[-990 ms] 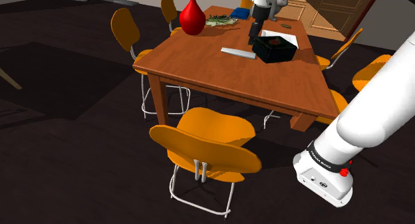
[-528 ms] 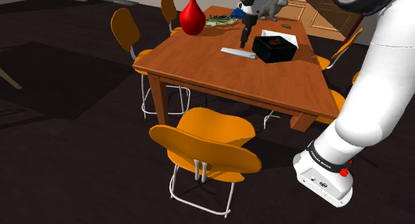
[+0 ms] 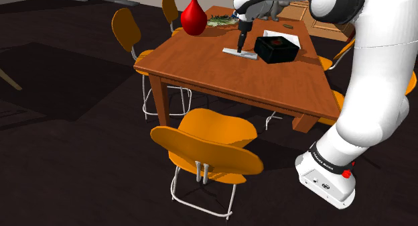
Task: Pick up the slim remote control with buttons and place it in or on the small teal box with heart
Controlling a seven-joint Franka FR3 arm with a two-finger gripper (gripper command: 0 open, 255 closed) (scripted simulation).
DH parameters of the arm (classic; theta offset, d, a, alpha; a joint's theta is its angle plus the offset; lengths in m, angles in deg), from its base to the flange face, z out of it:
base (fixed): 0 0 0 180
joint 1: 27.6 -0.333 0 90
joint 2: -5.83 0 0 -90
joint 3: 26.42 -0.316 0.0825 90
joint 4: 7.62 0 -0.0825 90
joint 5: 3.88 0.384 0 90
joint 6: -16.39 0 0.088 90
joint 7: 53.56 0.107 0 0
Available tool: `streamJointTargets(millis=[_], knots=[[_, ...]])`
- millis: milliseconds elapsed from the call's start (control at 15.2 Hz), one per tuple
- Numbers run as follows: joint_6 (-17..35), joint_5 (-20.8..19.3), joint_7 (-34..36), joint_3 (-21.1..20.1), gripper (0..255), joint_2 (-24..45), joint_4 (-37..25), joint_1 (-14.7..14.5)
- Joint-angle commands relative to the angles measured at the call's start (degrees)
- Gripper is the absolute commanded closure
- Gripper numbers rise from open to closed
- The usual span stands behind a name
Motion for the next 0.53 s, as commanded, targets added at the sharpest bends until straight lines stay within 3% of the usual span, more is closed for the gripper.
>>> streamJointTargets(millis=[0, 462], knots=[[1.35, 0.21, -0.2, -0.1, 0, 0.82, 0.53, 0.11], [2.96, 0.41, -0.33, -0.21, 0, 1.56, 1.42, 0.16]])
